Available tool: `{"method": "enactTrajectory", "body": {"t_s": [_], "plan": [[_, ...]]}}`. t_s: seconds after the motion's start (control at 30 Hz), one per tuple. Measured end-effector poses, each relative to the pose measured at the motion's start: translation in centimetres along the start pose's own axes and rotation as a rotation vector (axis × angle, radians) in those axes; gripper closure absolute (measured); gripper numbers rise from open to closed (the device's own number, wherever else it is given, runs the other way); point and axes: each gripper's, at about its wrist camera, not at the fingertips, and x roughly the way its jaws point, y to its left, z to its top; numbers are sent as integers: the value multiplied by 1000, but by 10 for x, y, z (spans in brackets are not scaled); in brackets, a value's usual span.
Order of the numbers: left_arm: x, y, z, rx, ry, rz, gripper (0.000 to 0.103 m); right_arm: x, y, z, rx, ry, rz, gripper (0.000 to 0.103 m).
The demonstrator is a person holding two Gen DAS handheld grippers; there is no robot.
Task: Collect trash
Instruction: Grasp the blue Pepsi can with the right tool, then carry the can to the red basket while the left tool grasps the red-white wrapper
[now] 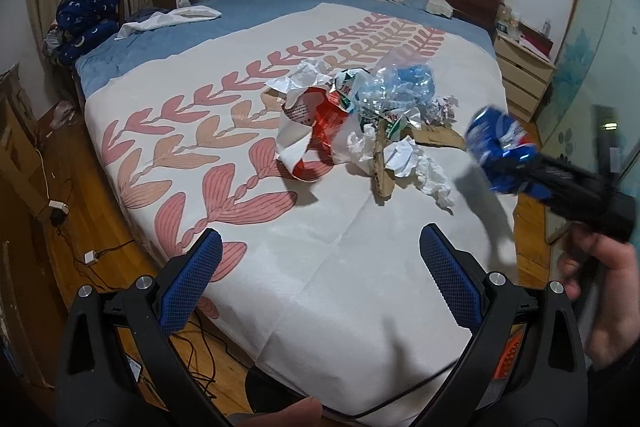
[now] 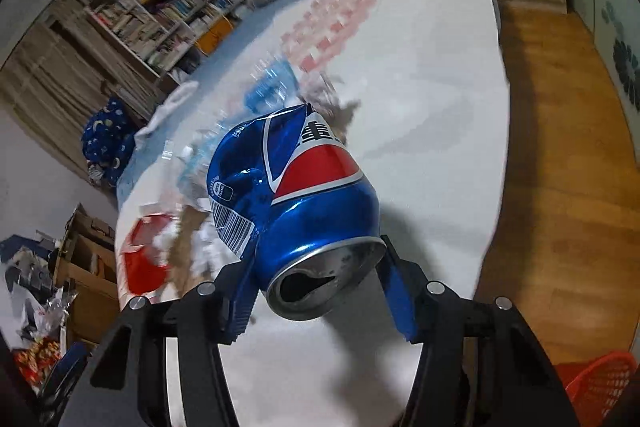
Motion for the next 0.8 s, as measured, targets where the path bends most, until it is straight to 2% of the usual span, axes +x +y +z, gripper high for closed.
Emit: {"method": "enactTrajectory", "body": {"t_s": [0.07, 0.17, 0.27, 0.3, 0.4, 0.5, 0.57, 0.63, 0.73, 0.77, 0.8], "plan": [[2, -2, 2, 2, 0, -6, 5, -39, 0, -9, -26, -56, 11, 47], [8, -3, 10, -8, 8, -33, 5, -114, -14, -33, -39, -145, -26, 47], [17, 2, 25, -7, -2, -30, 5, -196, -60, -71, 35, -220, -117, 47], [22, 7, 32, -8, -13, -5, 5, -214, -72, -82, 55, -229, -146, 47], [39, 26, 44, -57, 3, -2, 5, -260, -133, -133, 158, -214, -276, 47], [71, 44, 53, -140, 74, -1, 5, -262, -182, -173, 260, -146, -332, 47], [85, 46, 58, -160, 86, 27, 5, -253, -210, -198, 325, -102, -363, 47], [98, 44, 63, -151, 73, 51, 5, -244, -232, -220, 386, -71, -384, 47], [114, 34, 66, -107, 82, 31, 5, -232, -257, -247, 460, -27, -426, 47], [120, 31, 65, -90, 97, 19, 7, -226, -263, -255, 475, -9, -436, 47], [122, 31, 65, -91, 100, 15, 18, -224, -269, -258, 493, 2, -438, 47]]}}
